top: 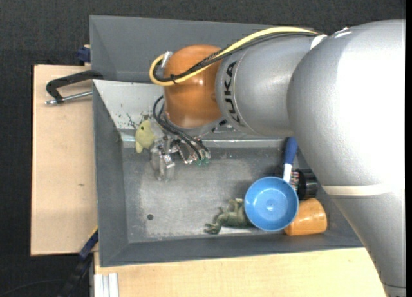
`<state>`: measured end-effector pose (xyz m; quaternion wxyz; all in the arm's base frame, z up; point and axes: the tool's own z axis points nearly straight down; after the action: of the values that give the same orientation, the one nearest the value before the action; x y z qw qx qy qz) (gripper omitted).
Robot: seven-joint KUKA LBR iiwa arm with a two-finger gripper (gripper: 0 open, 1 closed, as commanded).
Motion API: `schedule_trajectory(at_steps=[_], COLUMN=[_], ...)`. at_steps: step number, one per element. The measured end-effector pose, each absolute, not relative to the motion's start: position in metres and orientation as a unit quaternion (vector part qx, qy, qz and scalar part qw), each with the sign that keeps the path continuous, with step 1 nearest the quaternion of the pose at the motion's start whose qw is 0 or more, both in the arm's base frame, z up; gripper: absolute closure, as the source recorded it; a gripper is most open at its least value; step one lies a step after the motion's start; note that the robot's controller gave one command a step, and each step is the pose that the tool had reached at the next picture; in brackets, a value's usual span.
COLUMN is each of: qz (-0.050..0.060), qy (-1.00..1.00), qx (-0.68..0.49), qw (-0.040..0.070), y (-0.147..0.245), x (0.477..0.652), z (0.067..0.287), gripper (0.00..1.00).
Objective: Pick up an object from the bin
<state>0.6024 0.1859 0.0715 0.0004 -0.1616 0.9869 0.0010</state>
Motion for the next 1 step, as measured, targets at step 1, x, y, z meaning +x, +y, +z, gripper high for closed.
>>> schedule_trajectory(at_steps=[1], qz=[0.001], qy=[0.966], qx=[-0.260], qw=[0.002], y=[0.1897], x=[0.5184], z=[0.1628], gripper=[1.00])
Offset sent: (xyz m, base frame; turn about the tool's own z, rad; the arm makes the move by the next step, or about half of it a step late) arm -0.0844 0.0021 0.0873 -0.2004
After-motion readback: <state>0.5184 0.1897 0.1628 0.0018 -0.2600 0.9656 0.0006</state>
